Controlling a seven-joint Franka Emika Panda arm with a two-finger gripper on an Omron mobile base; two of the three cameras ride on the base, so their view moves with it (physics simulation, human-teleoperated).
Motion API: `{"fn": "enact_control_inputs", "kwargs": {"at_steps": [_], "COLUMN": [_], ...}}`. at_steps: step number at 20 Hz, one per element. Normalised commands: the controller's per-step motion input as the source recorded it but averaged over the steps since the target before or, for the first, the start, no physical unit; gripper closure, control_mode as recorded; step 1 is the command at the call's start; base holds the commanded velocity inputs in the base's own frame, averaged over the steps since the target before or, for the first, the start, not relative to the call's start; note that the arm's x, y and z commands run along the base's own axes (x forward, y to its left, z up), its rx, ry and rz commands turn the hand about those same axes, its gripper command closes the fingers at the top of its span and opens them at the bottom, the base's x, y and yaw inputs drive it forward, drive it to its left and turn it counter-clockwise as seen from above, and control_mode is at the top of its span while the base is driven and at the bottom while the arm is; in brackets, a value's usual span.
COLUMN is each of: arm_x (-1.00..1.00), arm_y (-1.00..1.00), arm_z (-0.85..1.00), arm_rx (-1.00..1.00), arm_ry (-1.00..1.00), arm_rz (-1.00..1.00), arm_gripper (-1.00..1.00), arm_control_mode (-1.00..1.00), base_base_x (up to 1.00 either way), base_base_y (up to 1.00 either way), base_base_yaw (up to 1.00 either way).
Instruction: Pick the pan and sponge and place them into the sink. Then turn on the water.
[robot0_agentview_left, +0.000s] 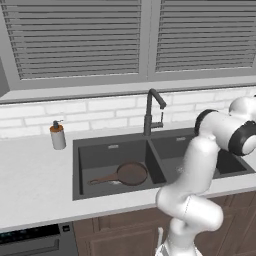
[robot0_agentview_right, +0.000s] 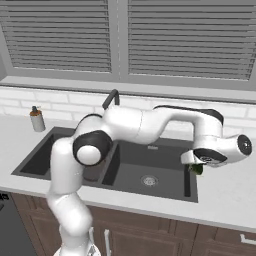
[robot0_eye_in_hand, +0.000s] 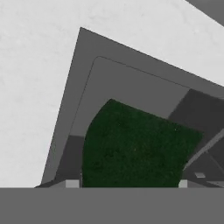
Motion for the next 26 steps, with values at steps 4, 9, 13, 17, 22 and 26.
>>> {"fn": "enact_control_inputs", "kwargs": {"at_steps": [4,9,13,17,22,26], "arm_x": [0.0,0.0,-0.07,-0.11,-0.08,0.0], "arm_y": [1.0,1.0,1.0,1.0,1.0,1.0], "arm_z": [0.52,0.64,0.64,0.56,0.49,0.34], "arm_rx": [-0.19,-0.23,-0.3,-0.31,-0.33,-0.34], "arm_ry": [-0.13,-0.02,0.0,0.06,0.08,0.1], "arm_rz": [0.23,0.3,0.32,0.31,0.29,0.25], "arm_gripper": [1.0,1.0,1.0,1.0,1.0,1.0], "arm_control_mode": [-1.0,-1.0,-1.0,-1.0,-1.0,-1.0], "base_base_x": [0.0,0.0,0.0,0.0,0.0,0.0], "base_base_y": [0.0,0.0,0.0,0.0,0.0,0.0], "base_base_yaw": [0.0,0.0,0.0,0.0,0.0,0.0]}}
